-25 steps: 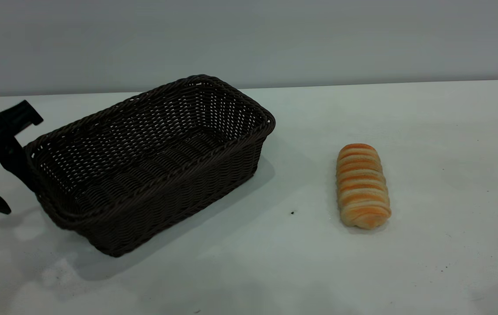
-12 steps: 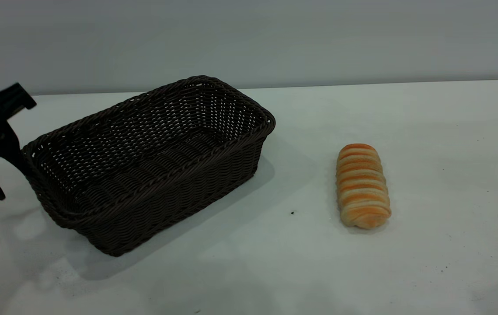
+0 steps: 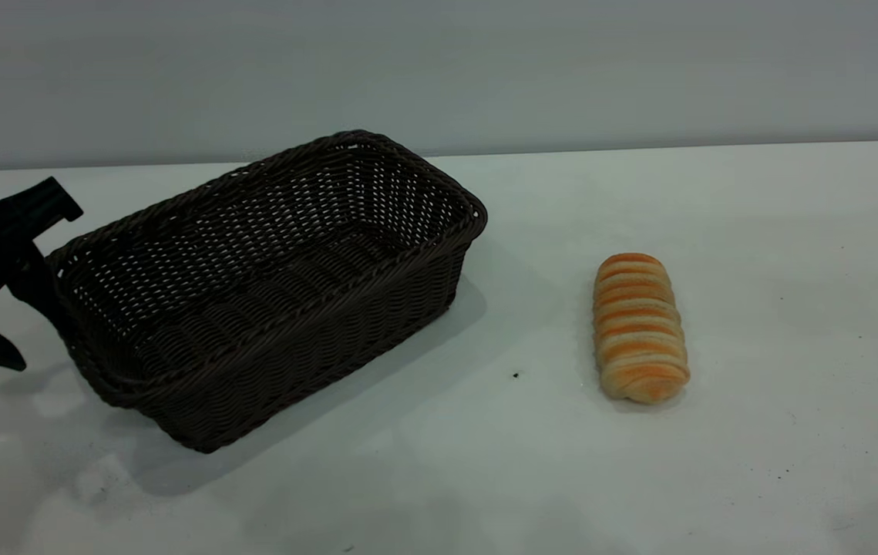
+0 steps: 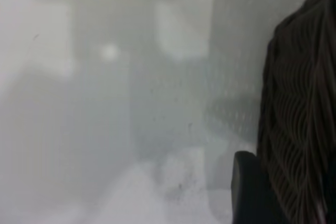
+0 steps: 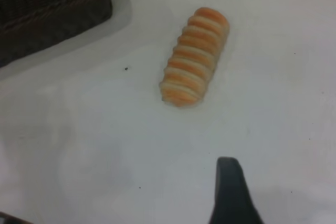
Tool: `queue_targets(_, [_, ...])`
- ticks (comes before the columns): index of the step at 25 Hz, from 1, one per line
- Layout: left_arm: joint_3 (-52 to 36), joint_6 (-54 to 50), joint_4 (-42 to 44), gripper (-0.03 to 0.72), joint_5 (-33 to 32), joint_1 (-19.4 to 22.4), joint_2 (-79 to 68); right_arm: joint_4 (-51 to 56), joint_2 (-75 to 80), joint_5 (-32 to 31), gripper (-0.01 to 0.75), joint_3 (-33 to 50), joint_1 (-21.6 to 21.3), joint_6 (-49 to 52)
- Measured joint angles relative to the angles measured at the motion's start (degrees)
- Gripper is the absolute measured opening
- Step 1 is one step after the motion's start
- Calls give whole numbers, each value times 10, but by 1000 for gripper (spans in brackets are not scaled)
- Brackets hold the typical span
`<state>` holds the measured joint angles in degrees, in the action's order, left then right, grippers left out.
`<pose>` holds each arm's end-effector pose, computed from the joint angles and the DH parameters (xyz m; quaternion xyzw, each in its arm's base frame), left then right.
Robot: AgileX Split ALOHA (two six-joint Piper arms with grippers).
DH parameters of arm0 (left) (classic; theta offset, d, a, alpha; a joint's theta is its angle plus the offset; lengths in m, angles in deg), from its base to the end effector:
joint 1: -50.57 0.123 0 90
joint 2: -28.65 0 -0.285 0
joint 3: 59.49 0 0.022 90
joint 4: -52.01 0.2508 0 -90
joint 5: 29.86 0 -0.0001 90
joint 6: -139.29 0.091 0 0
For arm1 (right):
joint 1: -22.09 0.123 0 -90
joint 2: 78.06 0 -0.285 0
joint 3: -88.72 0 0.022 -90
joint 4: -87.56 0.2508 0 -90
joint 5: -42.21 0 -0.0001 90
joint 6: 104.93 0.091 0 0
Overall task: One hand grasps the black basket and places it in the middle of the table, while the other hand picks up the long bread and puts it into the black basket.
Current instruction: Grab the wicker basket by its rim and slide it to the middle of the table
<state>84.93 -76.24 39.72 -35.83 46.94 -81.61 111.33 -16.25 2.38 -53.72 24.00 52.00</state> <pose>0.3001 -0.0211 0.1151 -0.3617 0.8996 -0.1157 0.2158 0.1757 0.0294 0.2910 -0.0985 0.9176 0.1131 0.3681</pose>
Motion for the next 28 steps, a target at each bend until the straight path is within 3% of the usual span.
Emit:
queue_targets(7, [0,1,0,410,37,-28,-6,0,0,0,473,0,0,0])
queue_targets(28, [5,16,0,406,44,-30,12,1,0,-2,473,0,0,-2])
